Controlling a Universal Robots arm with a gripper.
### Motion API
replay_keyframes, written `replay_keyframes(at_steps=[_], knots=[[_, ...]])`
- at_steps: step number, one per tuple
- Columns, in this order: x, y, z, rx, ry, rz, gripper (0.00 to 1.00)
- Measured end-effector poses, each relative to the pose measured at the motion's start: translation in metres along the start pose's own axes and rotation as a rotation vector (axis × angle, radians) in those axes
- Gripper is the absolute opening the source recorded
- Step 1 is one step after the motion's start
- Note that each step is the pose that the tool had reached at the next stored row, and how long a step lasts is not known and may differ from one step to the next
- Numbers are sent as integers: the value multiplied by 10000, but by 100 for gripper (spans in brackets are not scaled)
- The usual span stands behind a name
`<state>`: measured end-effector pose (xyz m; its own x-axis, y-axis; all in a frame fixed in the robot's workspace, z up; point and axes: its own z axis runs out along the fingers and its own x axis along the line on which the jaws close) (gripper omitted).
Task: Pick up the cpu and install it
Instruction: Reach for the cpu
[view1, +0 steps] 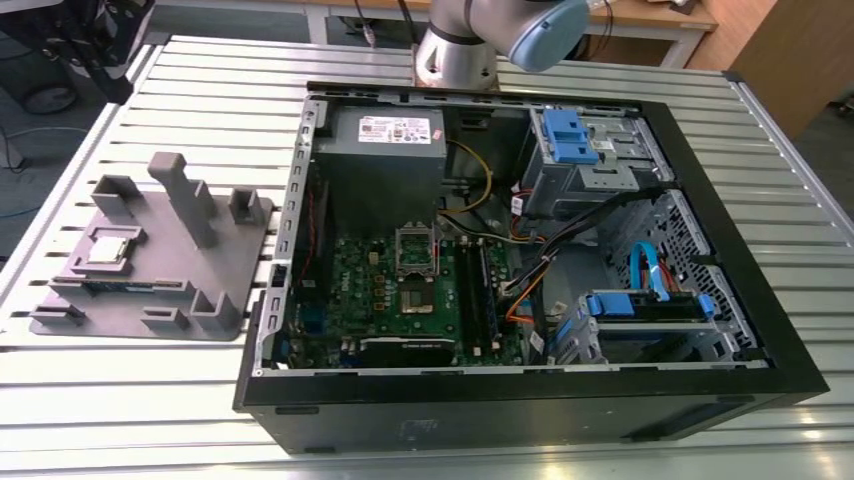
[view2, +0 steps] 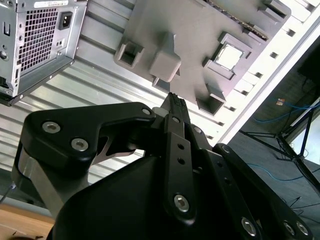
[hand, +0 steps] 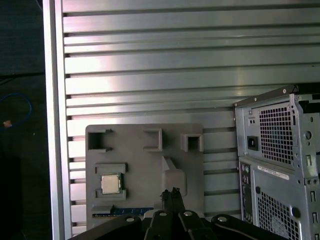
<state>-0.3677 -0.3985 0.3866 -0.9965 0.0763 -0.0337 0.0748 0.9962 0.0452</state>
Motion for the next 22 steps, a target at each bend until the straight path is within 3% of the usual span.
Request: replay_keyframes(at_steps=[9,22], knots=[[80,-9,46,2,2,-1,11],[213,-70,210,4,5,-2,11]])
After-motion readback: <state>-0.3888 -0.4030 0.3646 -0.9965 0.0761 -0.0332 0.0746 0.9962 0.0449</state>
